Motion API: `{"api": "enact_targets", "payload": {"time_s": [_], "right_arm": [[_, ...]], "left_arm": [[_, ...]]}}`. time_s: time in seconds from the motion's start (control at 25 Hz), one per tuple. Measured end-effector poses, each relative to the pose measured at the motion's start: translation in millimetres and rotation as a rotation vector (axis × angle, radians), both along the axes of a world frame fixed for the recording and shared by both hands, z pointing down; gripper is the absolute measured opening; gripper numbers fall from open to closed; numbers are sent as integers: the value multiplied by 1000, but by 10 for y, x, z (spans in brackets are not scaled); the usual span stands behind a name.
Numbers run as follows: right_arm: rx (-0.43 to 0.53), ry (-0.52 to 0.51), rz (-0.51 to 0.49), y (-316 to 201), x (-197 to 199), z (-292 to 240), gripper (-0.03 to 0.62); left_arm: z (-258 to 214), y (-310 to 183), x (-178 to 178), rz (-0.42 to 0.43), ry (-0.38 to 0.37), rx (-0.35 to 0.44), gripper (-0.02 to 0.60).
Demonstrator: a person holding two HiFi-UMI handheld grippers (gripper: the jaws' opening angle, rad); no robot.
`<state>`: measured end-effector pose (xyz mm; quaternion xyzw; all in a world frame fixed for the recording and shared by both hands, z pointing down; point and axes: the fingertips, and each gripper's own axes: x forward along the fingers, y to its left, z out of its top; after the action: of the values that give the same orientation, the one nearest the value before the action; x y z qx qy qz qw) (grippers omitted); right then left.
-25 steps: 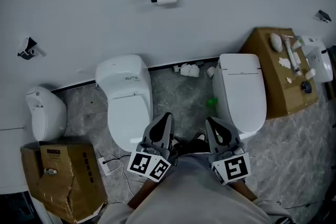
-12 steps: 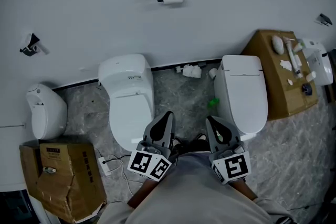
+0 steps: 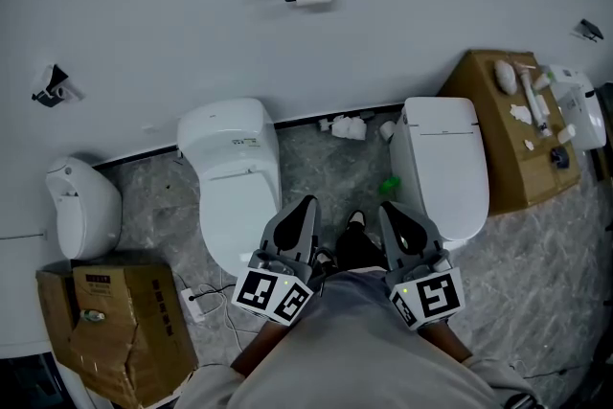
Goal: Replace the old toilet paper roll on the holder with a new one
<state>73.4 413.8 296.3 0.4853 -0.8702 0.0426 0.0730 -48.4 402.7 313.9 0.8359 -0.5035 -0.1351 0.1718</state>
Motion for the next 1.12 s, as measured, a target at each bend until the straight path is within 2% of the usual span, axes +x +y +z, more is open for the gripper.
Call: {"api": "enact_targets", "payload": {"time_s": [0.56, 1.12], "right_arm": [[19, -10, -41, -761, -107, -54, 17], [10, -20, -67, -1862, -36, -56, 17]], "left_arm": [[-24, -689, -90, -33, 3, -1, 5], [-46, -1765, 27, -31, 19, -19, 5]]}}
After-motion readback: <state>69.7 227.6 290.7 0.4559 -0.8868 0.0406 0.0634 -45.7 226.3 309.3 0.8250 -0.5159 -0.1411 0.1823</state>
